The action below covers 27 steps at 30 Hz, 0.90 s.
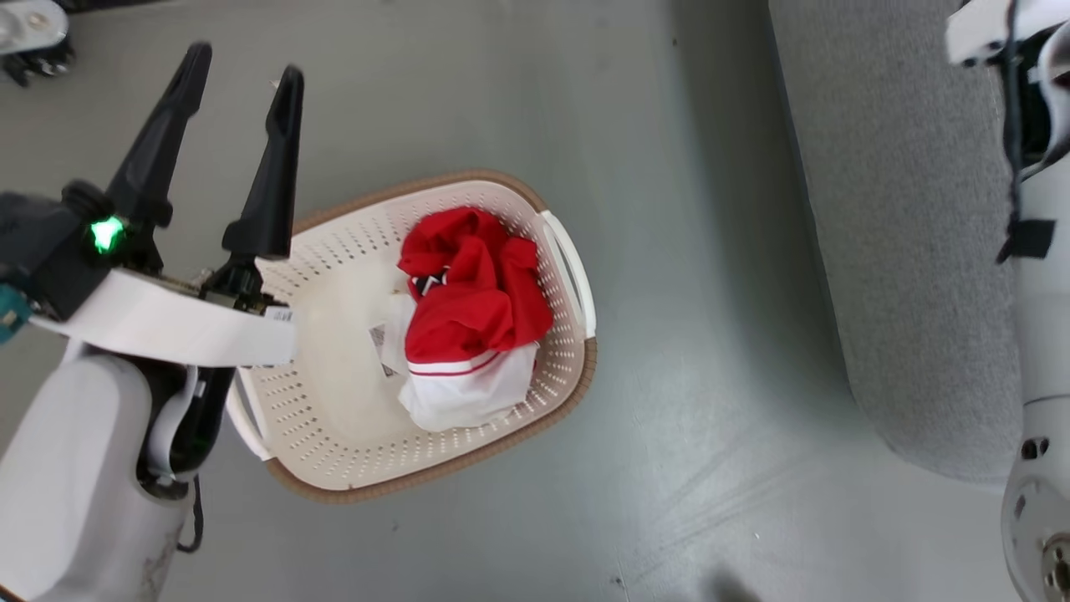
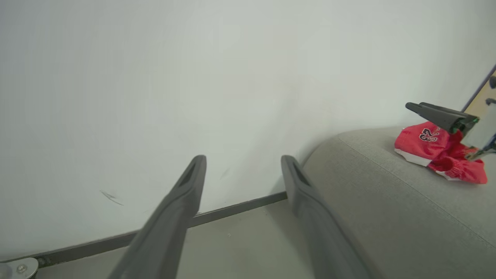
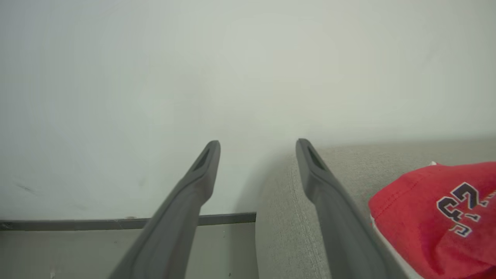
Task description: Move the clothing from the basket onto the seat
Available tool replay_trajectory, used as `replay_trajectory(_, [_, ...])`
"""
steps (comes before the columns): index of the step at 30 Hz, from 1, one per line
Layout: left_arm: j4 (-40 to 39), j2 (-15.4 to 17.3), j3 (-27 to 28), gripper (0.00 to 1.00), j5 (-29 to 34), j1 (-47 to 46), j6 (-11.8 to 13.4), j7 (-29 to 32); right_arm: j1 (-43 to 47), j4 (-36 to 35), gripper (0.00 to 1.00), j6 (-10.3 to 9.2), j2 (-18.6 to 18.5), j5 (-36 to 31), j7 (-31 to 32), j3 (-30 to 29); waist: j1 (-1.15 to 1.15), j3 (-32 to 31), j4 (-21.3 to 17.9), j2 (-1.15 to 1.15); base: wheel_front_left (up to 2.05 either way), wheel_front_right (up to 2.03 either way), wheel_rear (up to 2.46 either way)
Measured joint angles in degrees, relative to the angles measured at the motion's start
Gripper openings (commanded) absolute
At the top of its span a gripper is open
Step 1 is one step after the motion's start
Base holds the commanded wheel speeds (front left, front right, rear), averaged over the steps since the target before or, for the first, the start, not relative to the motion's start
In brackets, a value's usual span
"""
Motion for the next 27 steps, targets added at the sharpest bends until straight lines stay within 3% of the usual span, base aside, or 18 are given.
replay_trajectory(16, [7.88, -2.96, 1.27, 1.00, -1.53, 9.00, 0.16, -7.10, 11.61, 0.79, 1.00, 0.00, -0.52, 5.26, -2.34, 13.00, 0.00, -9.75, 5.09, 0.00, 0.00, 0.00, 0.00])
replay_trajectory(27, [10.84, -3.70, 2.69, 1.00, -0.98, 14.22, -0.16, -8.51, 21.06, -10.10, 1.00, 0.00, -0.57, 7.78, -2.40, 13.13, 0.00, -17.01, 7.90, 0.00, 0.00, 0.00, 0.00])
